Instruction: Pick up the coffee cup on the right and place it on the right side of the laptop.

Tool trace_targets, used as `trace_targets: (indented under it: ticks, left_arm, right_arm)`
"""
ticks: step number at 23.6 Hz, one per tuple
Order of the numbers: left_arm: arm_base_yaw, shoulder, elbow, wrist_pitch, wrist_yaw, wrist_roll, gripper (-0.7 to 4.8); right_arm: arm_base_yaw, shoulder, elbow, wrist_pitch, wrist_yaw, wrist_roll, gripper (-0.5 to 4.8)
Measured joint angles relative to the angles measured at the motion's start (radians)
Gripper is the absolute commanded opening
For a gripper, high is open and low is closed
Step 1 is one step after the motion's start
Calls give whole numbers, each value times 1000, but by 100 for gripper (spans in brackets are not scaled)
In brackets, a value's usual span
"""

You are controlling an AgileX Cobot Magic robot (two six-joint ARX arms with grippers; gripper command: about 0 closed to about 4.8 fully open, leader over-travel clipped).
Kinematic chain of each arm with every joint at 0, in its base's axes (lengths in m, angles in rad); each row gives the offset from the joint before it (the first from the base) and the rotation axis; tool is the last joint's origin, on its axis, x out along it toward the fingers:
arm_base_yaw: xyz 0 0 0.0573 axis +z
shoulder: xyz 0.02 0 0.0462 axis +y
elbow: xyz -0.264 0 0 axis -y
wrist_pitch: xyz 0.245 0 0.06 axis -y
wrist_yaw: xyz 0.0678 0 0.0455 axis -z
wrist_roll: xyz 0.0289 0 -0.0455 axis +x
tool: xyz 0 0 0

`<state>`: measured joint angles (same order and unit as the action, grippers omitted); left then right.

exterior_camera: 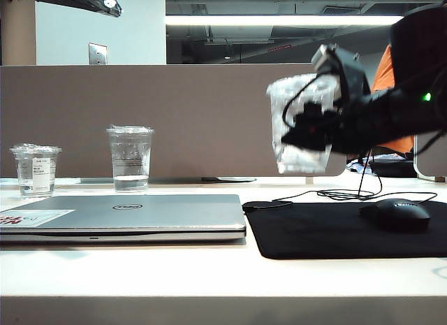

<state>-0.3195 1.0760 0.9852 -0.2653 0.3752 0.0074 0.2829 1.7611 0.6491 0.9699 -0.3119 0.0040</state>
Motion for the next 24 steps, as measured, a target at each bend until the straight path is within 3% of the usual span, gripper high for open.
trace_targets:
  ticks: [20, 21, 22, 24]
  left_arm:
    - [0, 0, 0, -1, 0, 0, -5]
    - [0, 0, 0, -1, 0, 0, -5]
    - [0, 0, 0, -1, 0, 0, -5]
    - [0, 0, 0, -1, 0, 0, -5]
  right_arm:
    - [19, 154, -11, 58, 1, 0, 211]
    - [19, 153, -11, 59, 1, 0, 232]
    - [19, 154, -11, 58, 1, 0, 330]
    - [19, 153, -21, 60, -2, 0, 427]
